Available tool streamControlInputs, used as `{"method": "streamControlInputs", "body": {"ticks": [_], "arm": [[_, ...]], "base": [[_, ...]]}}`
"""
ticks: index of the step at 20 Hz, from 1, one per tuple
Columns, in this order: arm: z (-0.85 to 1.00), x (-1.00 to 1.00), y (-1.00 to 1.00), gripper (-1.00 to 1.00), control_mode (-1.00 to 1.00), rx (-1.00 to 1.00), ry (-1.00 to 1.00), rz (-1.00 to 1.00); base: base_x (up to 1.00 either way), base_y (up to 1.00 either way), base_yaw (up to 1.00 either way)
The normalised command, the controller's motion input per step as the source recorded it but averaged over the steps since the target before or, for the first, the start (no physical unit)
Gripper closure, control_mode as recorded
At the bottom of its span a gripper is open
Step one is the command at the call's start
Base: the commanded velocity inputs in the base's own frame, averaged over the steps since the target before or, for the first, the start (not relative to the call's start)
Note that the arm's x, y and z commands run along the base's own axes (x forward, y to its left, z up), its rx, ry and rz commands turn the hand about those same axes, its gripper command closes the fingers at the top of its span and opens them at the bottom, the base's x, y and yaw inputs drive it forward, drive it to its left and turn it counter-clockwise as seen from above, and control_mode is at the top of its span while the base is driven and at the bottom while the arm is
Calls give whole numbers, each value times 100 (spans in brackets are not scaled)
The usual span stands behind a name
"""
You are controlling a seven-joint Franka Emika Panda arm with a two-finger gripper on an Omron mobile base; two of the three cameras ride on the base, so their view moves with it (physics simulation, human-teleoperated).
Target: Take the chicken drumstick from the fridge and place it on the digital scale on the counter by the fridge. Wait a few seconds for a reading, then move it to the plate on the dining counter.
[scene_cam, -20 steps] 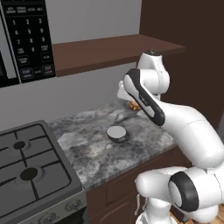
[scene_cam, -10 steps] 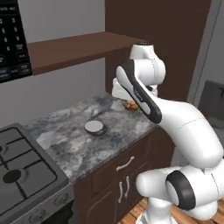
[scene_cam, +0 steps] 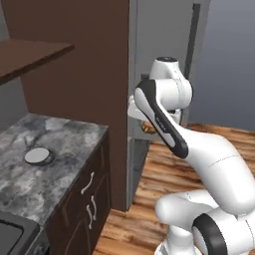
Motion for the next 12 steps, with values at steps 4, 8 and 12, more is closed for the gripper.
{"method": "streamControlInputs", "body": {"ticks": [4,8,12], "arm": [[0,0,0,100,100,0,0,0],[0,0,0,100,100,0,0,0],[0,0,0,100,100,0,0,0]], "base": [[-68,14,-85],[-68,13,-85],[-50,2,-88]]}}
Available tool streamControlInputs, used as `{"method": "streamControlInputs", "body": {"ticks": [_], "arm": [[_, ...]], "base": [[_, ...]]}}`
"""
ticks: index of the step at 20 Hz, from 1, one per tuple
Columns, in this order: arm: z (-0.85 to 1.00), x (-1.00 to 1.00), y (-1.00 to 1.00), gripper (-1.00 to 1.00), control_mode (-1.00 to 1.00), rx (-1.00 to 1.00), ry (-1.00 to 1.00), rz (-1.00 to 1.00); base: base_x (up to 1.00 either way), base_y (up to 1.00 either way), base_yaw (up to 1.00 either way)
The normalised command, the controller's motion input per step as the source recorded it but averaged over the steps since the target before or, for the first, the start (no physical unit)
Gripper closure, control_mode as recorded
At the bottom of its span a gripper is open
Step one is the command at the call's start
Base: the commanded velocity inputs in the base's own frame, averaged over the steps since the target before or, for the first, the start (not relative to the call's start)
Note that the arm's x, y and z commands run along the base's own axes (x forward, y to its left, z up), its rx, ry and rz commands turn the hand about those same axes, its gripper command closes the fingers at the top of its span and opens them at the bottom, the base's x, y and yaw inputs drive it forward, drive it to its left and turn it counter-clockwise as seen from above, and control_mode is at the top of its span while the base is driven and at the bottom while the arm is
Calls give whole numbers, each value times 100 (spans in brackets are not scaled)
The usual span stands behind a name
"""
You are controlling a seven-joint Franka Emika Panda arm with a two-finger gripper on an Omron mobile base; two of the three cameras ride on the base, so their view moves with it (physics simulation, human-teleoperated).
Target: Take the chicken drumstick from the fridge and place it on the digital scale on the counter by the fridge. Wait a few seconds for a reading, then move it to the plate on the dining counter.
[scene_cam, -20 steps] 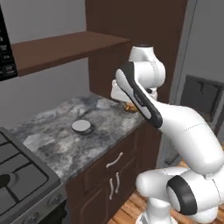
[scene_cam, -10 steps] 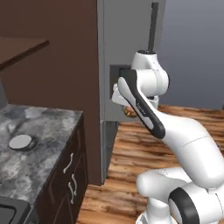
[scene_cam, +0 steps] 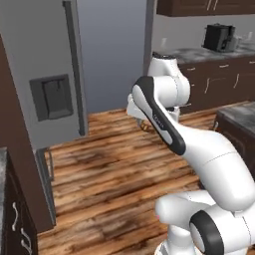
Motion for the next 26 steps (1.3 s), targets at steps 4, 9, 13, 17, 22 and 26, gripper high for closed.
{"method": "streamControlInputs", "body": {"ticks": [4,9,13,17,22,26], "arm": [[0,0,0,100,100,0,0,0],[0,0,0,100,100,0,0,0],[0,0,0,100,100,0,0,0],[0,0,0,100,100,0,0,0],[0,0,0,100,100,0,0,0],[0,0,0,100,100,0,0,0]], "base": [[-37,0,-88],[-25,0,-89],[-15,-3,-89],[-1,0,-90],[25,14,-76],[64,34,-53]]}}
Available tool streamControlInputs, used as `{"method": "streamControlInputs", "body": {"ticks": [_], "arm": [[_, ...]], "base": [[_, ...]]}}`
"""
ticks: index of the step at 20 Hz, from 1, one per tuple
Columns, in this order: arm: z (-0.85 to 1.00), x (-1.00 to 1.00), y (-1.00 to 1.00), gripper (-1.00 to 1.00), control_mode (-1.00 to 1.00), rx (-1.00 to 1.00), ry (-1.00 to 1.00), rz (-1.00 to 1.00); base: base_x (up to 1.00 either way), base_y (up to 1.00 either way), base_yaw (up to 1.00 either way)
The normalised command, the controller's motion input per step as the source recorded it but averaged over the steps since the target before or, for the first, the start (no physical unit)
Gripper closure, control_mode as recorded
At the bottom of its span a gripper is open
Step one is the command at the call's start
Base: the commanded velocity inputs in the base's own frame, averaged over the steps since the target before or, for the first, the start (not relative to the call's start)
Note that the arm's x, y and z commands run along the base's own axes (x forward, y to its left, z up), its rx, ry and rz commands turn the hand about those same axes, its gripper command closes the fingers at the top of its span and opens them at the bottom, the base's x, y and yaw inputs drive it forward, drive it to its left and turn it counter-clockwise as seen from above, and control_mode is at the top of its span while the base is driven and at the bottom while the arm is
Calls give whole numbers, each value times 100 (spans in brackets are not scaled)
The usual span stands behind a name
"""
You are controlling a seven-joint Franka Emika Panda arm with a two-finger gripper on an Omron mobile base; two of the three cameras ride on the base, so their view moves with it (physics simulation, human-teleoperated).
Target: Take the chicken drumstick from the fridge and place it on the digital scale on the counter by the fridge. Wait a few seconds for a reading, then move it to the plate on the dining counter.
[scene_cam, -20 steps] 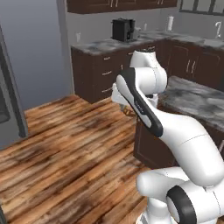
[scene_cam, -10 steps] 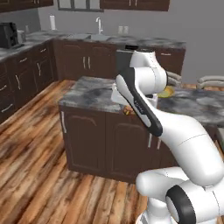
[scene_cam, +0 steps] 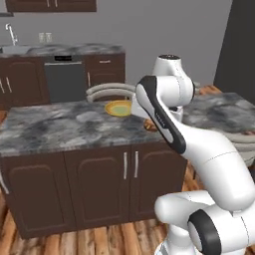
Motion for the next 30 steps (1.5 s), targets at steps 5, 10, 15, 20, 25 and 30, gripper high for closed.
{"method": "streamControlInputs", "body": {"ticks": [5,10,15,20,25,30], "arm": [[0,0,0,100,100,0,0,0],[0,0,0,100,100,0,0,0],[0,0,0,100,100,0,0,0],[0,48,10,100,-100,0,5,-2],[-16,99,22,100,-100,0,11,0],[-62,99,42,100,-100,-3,13,0]], "base": [[85,47,-35],[97,31,-25],[100,14,-19],[37,7,-6],[0,0,0],[0,0,0]]}}
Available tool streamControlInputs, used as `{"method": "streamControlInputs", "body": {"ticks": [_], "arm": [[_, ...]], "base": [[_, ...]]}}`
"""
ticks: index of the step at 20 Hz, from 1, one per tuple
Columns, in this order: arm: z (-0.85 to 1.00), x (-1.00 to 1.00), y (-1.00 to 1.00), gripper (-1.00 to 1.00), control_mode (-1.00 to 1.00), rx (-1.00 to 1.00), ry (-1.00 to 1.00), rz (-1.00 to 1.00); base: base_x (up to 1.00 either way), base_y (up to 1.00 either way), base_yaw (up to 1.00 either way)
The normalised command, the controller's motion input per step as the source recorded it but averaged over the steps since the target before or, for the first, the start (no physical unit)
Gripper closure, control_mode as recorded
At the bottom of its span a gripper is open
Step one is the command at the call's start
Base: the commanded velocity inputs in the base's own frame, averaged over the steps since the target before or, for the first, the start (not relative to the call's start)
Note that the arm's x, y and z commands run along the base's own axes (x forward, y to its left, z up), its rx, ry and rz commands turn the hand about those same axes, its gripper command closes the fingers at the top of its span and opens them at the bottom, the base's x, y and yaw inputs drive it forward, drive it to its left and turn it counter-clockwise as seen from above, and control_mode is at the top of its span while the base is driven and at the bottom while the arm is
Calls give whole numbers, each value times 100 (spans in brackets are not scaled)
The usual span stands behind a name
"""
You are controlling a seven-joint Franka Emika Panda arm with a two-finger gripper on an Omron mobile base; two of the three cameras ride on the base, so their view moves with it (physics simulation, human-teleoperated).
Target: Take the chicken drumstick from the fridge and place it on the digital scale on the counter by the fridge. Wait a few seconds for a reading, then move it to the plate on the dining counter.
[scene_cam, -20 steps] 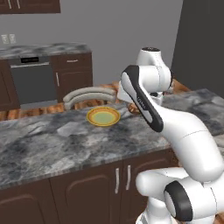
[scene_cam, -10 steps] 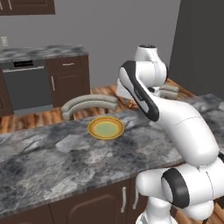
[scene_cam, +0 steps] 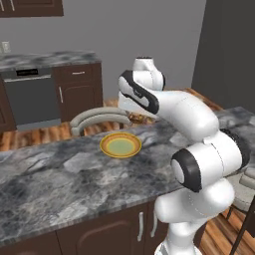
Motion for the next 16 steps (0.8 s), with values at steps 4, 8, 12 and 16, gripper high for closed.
{"method": "streamControlInputs", "body": {"ticks": [4,8,12,16], "arm": [[-97,97,29,100,-100,-5,9,0],[-89,99,10,100,-100,-8,7,0],[-73,83,2,100,-100,-7,10,0],[-65,52,14,100,-100,-7,8,0]], "base": [[0,0,0],[0,0,0],[0,0,0],[0,0,0]]}}
